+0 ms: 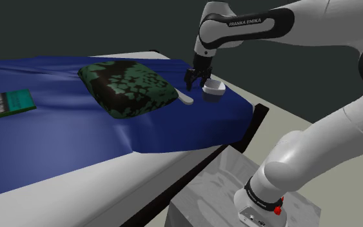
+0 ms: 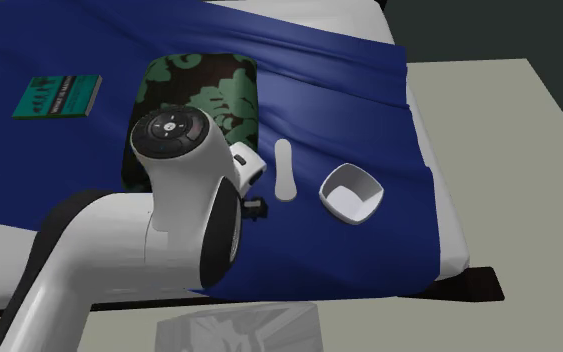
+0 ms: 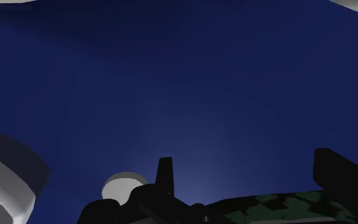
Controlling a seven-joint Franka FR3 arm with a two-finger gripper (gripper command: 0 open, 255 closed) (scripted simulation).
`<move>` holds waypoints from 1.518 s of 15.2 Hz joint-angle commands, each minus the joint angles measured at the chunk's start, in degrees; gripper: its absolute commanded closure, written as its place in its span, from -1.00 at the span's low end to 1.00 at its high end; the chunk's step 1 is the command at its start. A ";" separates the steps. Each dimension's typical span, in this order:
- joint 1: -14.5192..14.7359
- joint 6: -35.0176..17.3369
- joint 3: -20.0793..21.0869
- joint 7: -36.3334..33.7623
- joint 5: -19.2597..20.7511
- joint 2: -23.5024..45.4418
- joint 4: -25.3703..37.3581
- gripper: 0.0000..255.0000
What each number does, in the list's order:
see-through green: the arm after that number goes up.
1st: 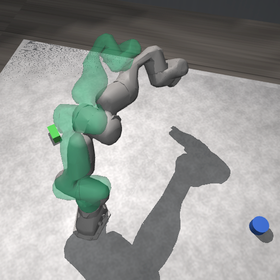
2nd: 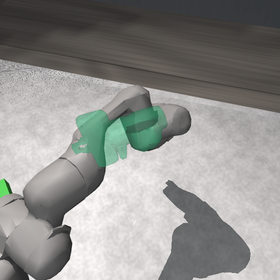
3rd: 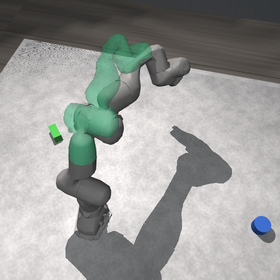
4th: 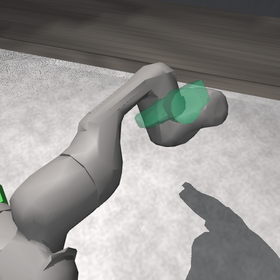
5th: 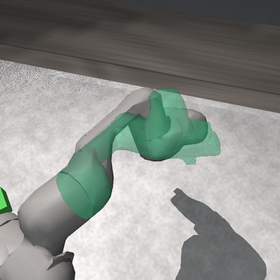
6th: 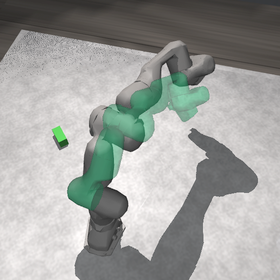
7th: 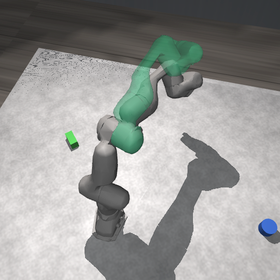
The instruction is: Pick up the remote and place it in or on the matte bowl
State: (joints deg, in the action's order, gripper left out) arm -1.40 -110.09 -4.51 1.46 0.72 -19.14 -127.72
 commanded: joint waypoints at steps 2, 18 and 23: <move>-0.62 -2.69 -1.40 1.99 0.13 6.41 3.44 -1.00; -5.24 -7.26 -4.77 10.63 -3.51 41.51 32.21 -1.00; -6.10 -8.55 -4.69 11.40 -4.12 46.51 35.72 -1.00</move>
State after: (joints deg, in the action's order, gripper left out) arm -7.42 -118.01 -9.24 12.78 -3.30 26.67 -92.08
